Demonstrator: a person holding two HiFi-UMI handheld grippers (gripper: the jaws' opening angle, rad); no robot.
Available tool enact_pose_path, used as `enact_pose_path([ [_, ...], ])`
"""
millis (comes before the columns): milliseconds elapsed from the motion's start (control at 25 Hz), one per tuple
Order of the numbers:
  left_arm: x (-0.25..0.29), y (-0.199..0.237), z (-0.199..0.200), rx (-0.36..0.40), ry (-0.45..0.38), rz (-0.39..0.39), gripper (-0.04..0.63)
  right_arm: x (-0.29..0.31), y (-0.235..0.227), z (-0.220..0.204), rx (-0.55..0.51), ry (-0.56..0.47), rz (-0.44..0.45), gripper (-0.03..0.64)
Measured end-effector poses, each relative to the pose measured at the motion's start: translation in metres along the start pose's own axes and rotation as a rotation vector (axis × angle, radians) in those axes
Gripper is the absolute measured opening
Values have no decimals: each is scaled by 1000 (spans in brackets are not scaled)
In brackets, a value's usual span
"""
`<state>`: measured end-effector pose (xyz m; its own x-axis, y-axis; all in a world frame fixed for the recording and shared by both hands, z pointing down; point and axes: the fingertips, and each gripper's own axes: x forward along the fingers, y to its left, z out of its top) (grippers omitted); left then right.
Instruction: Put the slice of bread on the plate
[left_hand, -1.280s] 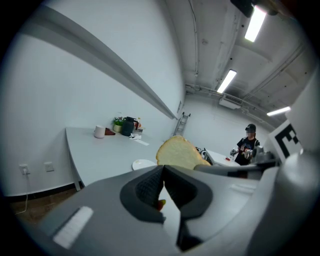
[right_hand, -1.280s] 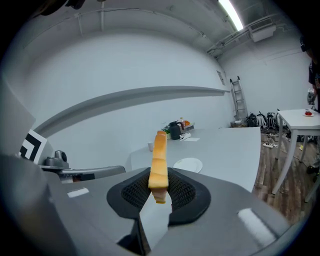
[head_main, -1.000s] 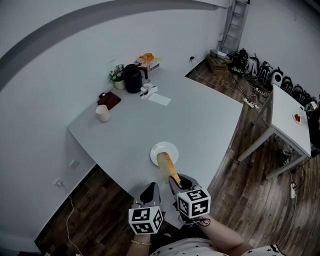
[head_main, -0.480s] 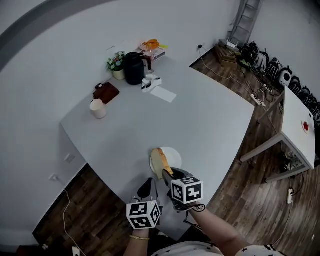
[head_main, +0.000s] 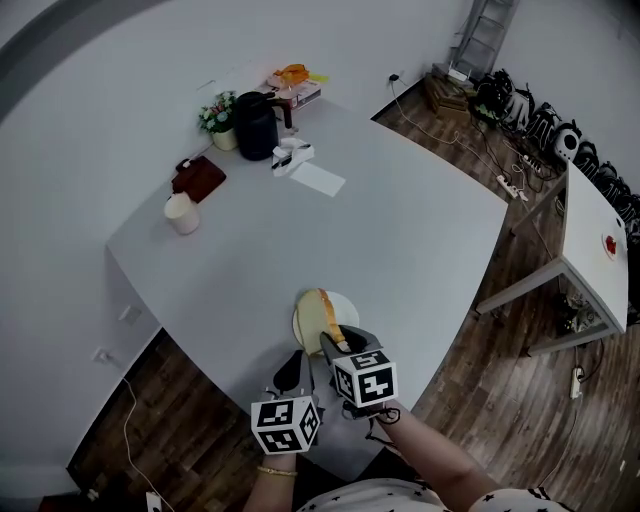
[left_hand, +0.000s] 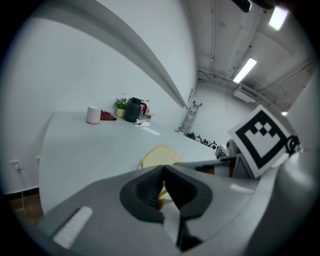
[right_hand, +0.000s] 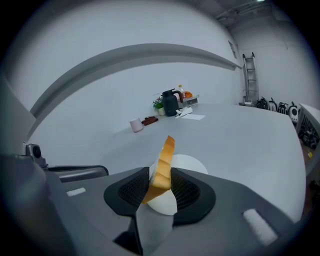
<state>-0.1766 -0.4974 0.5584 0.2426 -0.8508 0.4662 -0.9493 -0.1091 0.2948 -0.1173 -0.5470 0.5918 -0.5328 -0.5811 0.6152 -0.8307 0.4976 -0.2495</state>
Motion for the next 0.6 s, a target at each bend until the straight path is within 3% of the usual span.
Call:
enact_pose_path([
  [200, 5, -3, 1, -3, 2, -11, 8, -3, -23, -1, -82, -15, -128, 169],
  [600, 7, -5, 1, -9, -1, -18, 8, -15, -37, -10, -39, -34, -158, 173],
])
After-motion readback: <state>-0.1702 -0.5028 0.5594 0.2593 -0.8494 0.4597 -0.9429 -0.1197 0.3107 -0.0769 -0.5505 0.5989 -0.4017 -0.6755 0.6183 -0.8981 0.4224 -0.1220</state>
